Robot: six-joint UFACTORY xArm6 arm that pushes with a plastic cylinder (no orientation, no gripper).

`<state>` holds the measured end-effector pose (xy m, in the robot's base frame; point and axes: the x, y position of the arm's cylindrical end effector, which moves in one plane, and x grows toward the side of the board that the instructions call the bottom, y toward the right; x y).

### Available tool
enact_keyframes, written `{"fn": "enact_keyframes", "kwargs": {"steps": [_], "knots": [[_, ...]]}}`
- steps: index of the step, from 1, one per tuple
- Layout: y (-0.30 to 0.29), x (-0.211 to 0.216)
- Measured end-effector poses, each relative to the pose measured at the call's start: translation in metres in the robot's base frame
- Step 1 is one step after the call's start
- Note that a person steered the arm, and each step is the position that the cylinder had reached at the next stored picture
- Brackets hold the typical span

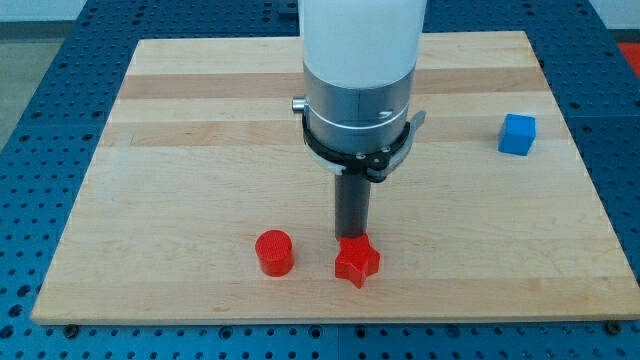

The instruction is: Slide green star to the red star

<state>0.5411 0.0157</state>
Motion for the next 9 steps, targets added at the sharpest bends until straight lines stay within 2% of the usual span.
{"fn": "enact_keyframes", "kwargs": {"steps": [2, 4, 6, 9], "knots": [[0.008, -0.037], [0.047, -0.091], [0.059, -0.136], [0.025, -0.147]]}}
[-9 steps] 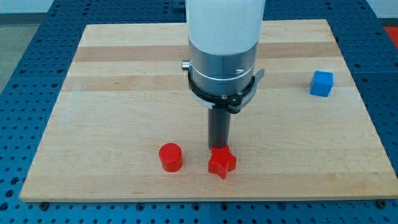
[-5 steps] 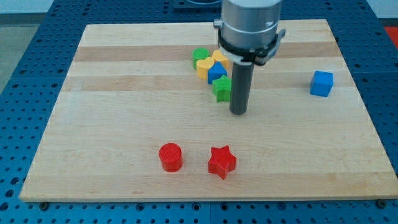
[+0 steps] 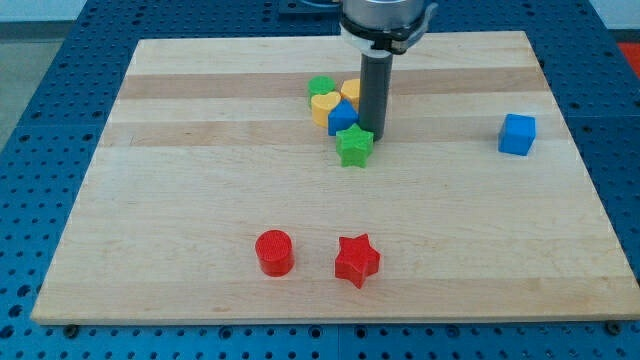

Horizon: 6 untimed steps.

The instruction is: Slide green star to the red star

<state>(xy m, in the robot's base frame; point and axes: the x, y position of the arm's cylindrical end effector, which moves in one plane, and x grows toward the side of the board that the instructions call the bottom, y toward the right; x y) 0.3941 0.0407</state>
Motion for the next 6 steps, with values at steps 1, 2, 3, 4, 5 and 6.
{"fn": "enact_keyframes", "kwargs": {"steps": [1, 2, 3, 4, 5, 6], "knots": [[-0.0126, 0.0000], [-0.0164, 0.0003], [-0.0164, 0.0003], [-0.0164, 0.0021], [-0.0164, 0.0034], [-0.0164, 0.0085]]}}
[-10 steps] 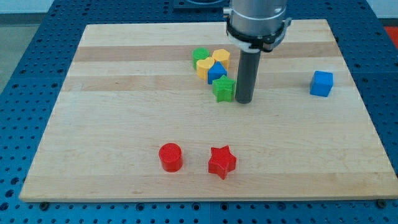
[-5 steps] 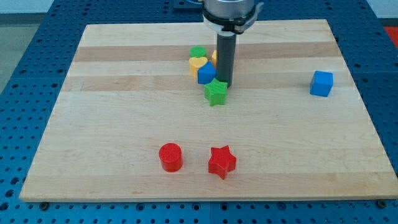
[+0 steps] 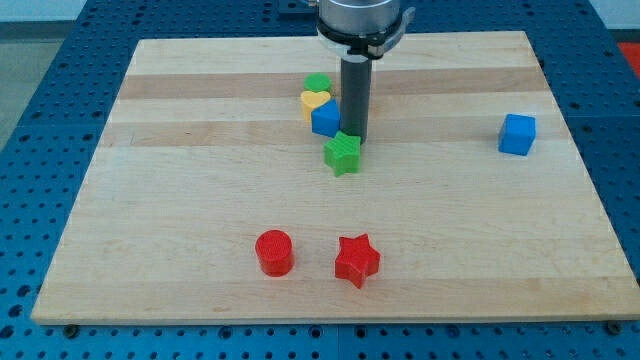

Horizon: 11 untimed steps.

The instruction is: Slide green star to the red star

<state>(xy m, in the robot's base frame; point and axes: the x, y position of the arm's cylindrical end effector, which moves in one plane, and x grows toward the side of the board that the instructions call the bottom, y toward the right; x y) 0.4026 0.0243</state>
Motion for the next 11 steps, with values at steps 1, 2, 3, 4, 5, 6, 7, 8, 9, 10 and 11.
{"fn": "enact_keyframes", "kwargs": {"steps": [1, 2, 3, 4, 5, 6, 7, 8, 9, 10, 11], "knots": [[0.000, 0.007], [0.000, 0.010], [-0.003, 0.010], [-0.003, 0.010], [-0.004, 0.010], [-0.004, 0.010], [-0.004, 0.010], [-0.008, 0.010], [-0.022, 0.010], [-0.042, 0.010], [-0.046, 0.015]]}}
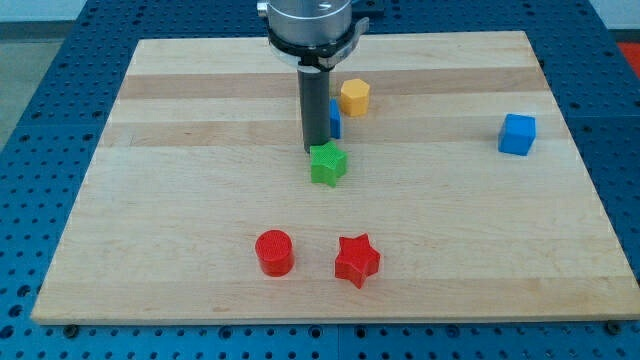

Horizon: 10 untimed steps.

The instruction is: Slide green star to the red star

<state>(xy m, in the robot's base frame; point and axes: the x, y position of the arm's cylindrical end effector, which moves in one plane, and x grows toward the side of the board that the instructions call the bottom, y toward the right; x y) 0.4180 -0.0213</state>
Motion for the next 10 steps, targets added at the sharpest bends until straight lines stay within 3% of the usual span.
{"fn": "enact_keyframes", "kwargs": {"steps": [3, 6, 8, 10], "knots": [[0.001, 0.043], [0.033, 0.035], [0.033, 0.073], [0.033, 0.082]]}}
